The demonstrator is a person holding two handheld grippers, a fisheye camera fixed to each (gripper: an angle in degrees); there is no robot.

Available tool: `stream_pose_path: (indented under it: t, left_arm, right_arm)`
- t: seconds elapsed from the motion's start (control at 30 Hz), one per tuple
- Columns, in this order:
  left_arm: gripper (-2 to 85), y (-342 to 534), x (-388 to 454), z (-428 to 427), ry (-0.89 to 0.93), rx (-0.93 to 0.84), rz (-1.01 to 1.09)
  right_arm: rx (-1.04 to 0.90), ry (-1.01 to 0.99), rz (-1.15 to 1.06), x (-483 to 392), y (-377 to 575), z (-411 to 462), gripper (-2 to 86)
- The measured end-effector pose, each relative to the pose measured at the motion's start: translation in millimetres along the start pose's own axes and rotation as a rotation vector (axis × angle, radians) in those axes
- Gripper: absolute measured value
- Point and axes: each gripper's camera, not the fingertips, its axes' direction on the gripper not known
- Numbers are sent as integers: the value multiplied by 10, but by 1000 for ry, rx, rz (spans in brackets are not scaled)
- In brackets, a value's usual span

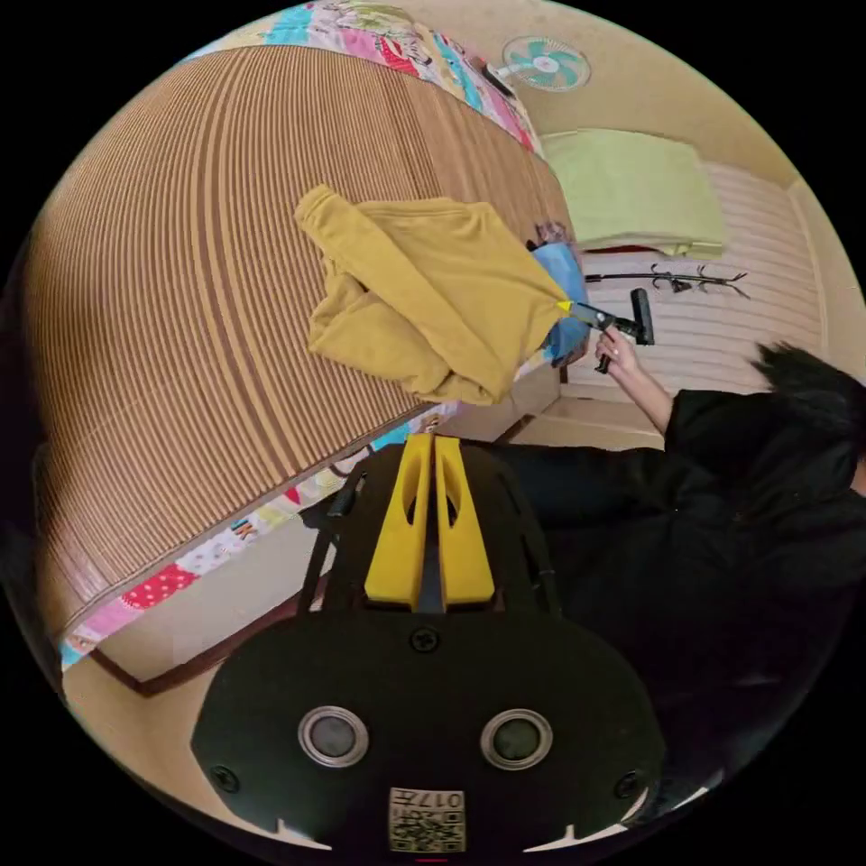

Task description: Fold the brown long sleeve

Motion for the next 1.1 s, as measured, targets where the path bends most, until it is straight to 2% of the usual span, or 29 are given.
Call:
stream_pose_path:
  t: [0.03, 0.07, 0.1, 0.13, 0.17, 0.27, 0.33, 0.43, 0.47, 0.53, 0.63, 0.7, 0.77, 0.8, 0.9, 0.97, 1.1]
  left_arm:
    - [-3, 116, -60, 91, -124, -58, -46]
    - [-2, 232, -179, 220, -120, -72, -106]
    - [1, 291, -250, 288, -75, -59, -143]
    - [6, 405, -379, 422, 49, -4, -211]
    - [56, 509, -467, 560, 172, 67, -266]
    - [158, 622, -486, 969, 308, 181, -379]
    - [177, 545, -391, 1278, 284, 143, -403]
    - [166, 360, -293, 1706, 337, 115, -447]
    - [118, 324, -315, 1787, 374, 146, -497]
    - [78, 370, -426, 1801, 436, 233, -636]
    - [63, 534, -594, 1701, 572, 383, -779]
    - [58, 563, -631, 1553, 555, 417, -802]
    - [55, 452, -566, 1178, 457, 464, -731]
    - [55, 400, -522, 1064, 430, 482, -697]
    - [55, 19, -117, 492, 305, 551, -491]
    - [54, -439, 460, 186, 184, 522, -265]
    - [55, -1094, 1566, 338, 39, 370, 116]
  right_arm:
    - [-42, 58, 12, 84, 24, 83, 35]
    - [-102, 99, 23, 174, 53, 216, 37]
    - [-140, 109, 26, 212, 69, 291, 39]
    - [-208, 131, 33, 258, 107, 409, 41]
    - [-229, 167, 35, 252, 156, 438, 44]
    - [-112, 259, 10, 6, 247, 240, 49]
    - [-22, 261, -61, -270, 260, 134, 53]
    - [39, 141, -209, -716, 147, 188, 51]
    - [43, 95, -264, -872, 61, 282, 49]
    - [40, 48, -322, -1083, -102, 490, 42]
    - [3, -83, -373, -1389, -436, 924, 27]
    - [-34, -135, -403, -1590, -643, 1228, 18]
    - [-174, -75, -420, -1784, -899, 1754, 10]
    - [-162, -91, -432, -1811, -941, 1775, 9]
    - [-216, -269, -318, -1810, -1258, 1687, 6]
    - [-53, -424, -296, -1649, -1233, 1174, 5]
    - [138, -473, -80, -885, -840, 411, 6]
